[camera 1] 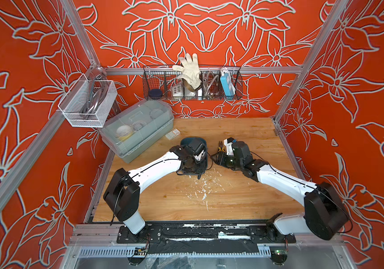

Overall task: Take the pliers out of the storage box
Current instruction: Pick up the pliers from the storage box, then place the pliers at the center of the board.

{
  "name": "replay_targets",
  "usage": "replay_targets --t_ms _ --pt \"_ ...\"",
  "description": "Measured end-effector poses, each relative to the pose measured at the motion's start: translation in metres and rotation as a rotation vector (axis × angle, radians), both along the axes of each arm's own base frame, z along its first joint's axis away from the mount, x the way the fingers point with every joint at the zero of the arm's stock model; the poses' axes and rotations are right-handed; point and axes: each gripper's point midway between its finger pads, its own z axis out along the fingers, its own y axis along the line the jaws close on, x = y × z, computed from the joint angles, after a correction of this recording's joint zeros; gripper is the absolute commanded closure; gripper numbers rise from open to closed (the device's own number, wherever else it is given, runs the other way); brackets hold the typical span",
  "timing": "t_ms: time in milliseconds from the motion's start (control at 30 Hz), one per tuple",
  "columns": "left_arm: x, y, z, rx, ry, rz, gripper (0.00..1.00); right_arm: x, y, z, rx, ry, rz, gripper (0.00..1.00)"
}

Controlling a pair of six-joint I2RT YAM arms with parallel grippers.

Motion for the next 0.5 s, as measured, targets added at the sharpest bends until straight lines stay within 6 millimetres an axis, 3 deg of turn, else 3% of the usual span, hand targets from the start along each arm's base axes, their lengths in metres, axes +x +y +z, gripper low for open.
replay_targets --t_ms 500 --pt "0.0 -0.006 -0.001 -0.025 -0.01 -0.012 1.0 0.002 0.023 0.008 0.154 0.03 0.04 0.46"
